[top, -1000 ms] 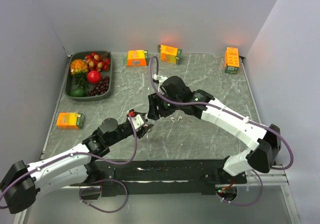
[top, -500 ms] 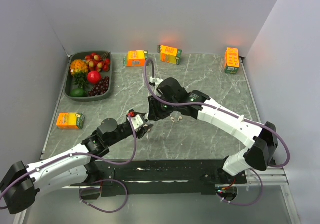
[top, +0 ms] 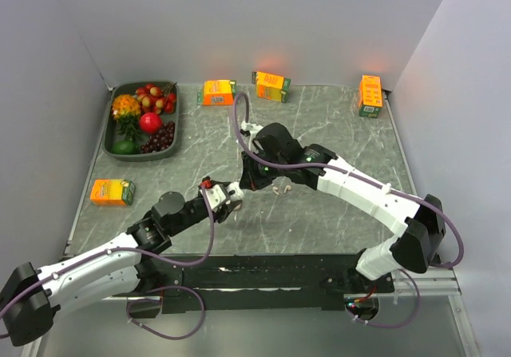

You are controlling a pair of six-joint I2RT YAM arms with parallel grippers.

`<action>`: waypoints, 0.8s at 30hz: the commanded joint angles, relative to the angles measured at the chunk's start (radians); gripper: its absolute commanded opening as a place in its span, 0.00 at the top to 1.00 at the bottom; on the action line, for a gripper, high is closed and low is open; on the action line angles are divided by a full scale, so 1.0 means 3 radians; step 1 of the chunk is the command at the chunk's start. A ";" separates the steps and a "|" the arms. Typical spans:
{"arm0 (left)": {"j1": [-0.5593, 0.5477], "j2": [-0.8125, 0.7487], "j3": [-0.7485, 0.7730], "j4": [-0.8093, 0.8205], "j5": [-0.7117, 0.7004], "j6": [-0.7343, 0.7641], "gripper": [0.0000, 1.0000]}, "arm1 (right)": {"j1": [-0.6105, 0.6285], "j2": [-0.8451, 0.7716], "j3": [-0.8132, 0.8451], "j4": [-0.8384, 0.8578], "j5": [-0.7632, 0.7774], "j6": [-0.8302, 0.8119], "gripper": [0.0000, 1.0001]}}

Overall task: Insert the wireless bluetooth earbuds into the charging case
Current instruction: Pick up the charging case at the center of the board.

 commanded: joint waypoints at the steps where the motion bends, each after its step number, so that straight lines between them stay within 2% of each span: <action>1: -0.0008 -0.0156 0.0068 0.0404 0.0002 -0.0074 0.99 | -0.0082 -0.0223 -0.0146 0.0074 -0.0180 0.0039 1.00; 3: -0.0013 -0.0151 0.0094 0.0364 -0.0013 -0.0064 0.99 | -0.0077 -0.0309 -0.0182 0.0069 -0.0104 0.0044 1.00; 6: -0.0013 -0.0140 0.0099 0.0338 -0.0008 -0.0054 0.99 | -0.0077 -0.0412 -0.0217 0.0115 -0.0068 0.0111 0.58; 9: -0.0013 -0.0161 0.0094 0.0353 -0.0023 -0.0053 0.99 | -0.0072 -0.0458 -0.0202 0.0166 -0.0103 0.0177 0.47; 15: -0.0013 -0.0186 0.0094 0.0363 -0.0044 -0.0069 0.99 | -0.0088 -0.0474 -0.0197 0.0304 -0.0251 0.0300 0.40; 24: -0.0013 -0.0217 0.0073 0.0430 -0.0024 -0.0115 0.99 | -0.0184 -0.0315 -0.0233 0.0463 -0.0553 0.0438 0.40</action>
